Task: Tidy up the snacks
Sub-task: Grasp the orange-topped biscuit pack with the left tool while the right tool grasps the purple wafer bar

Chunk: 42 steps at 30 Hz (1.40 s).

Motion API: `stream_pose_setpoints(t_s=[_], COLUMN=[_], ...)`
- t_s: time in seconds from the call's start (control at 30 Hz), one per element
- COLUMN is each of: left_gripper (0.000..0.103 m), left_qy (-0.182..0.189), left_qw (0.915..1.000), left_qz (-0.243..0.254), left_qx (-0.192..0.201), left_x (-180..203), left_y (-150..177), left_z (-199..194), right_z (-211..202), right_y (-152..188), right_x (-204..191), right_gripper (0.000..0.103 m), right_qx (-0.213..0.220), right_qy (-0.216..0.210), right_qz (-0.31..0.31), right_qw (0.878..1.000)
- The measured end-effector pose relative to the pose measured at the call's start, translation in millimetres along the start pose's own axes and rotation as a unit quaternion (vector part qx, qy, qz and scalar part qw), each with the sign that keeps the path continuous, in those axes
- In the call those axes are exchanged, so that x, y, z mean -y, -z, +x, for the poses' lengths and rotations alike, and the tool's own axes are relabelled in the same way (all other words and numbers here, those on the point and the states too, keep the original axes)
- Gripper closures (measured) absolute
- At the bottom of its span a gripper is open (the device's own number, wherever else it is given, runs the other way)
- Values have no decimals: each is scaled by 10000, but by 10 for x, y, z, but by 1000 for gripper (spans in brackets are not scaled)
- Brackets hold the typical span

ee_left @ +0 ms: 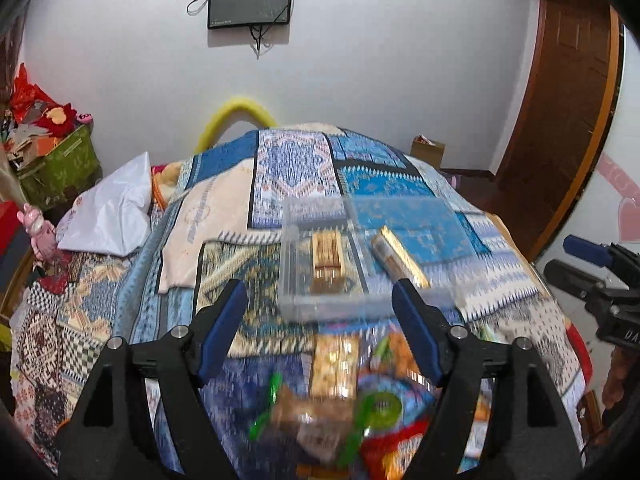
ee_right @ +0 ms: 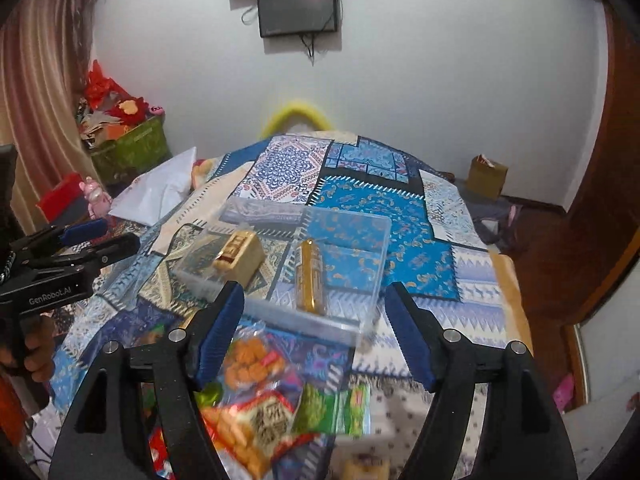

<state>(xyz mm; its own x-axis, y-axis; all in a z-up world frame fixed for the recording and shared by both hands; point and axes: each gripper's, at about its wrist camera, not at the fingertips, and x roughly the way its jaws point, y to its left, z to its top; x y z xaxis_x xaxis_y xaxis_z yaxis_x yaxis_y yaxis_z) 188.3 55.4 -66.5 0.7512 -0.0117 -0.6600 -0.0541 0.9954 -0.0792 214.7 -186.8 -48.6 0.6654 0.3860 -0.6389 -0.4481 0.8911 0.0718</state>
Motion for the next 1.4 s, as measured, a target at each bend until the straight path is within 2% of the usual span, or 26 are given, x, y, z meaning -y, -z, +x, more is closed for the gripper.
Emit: stream_pose_setpoints(t_s=[0.17,0.3,0.57,0.73,1.03,1.07,1.13,1.2,1.3,1.33,1.4], left_gripper=[28,28,28,28,29,30,39,46,63,67,69], left_qy=[9,10,186,239,281,302,374,415,513,512,500], left_qw=[9998,9992,9954,9928,9867,9863,9854,9853,9855,9858,9866], left_qz=[-51,-89,-310,-256,-294,-305,-337,-352,-461,-474,-479], left_qx=[-178,-402,-884,-1143,-1575,-1595,-1629,-1622,-1549,-1524,-1480], left_x=[-75,-127,-198,-132,-100,-100,-104,-107,-146,-162,-184], left_y=[339,619,1138,1404,1785,1810,1844,1869,1879,1875,1870], left_z=[-126,-140,-94,-47,109,121,144,164,154,152,135], right_z=[-139,-180,-155,-75,37,47,86,125,137,131,118], right_y=[236,481,1040,1313,1617,1635,1667,1697,1712,1713,1708], right_x=[10,88,234,358,391,387,377,385,389,394,398], right_gripper=[29,28,28,28,29,29,40,47,61,61,61], right_qx=[35,-96,-597,-897,-1236,-1255,-1334,-1401,-1364,-1355,-1344], right_qy=[197,277,486,479,492,495,460,433,474,447,406], right_qz=[0,97,337,584,667,653,632,652,673,694,705], right_qw=[9998,9995,9965,9931,9889,9887,9880,9870,9872,9873,9876])
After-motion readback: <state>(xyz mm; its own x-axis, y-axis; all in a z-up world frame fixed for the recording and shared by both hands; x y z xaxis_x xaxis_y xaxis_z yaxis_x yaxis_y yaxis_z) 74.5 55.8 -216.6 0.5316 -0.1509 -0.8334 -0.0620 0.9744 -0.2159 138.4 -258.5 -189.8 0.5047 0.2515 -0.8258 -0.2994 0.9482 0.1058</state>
